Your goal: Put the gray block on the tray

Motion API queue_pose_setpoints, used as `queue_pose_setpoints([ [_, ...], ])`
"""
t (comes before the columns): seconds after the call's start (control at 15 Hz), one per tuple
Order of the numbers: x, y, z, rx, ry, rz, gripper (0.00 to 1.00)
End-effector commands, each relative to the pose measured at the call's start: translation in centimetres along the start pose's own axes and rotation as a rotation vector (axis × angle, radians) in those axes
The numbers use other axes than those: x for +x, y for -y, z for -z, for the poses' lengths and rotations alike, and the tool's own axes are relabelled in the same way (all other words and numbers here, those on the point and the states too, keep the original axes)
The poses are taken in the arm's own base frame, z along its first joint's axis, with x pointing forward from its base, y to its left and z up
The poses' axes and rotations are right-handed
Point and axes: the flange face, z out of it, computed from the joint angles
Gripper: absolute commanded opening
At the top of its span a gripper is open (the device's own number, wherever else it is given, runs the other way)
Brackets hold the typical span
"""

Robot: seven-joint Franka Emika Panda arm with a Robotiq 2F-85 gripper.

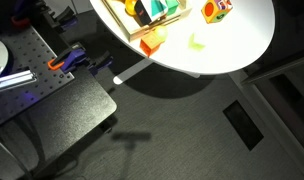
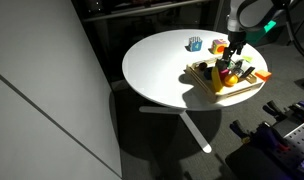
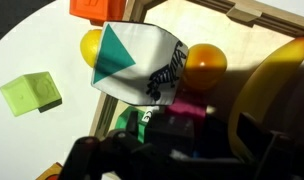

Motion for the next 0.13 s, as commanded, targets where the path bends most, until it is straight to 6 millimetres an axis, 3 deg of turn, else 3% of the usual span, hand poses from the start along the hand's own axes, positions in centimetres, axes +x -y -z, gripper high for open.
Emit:
queue_pose_setpoints([
  [0.0, 0.01, 0.02, -0.08, 0.001, 0.003, 0.001, 1.0],
  [0.07, 0.0, 0.06, -0.27, 0.001, 0.006, 0.001, 1.0],
])
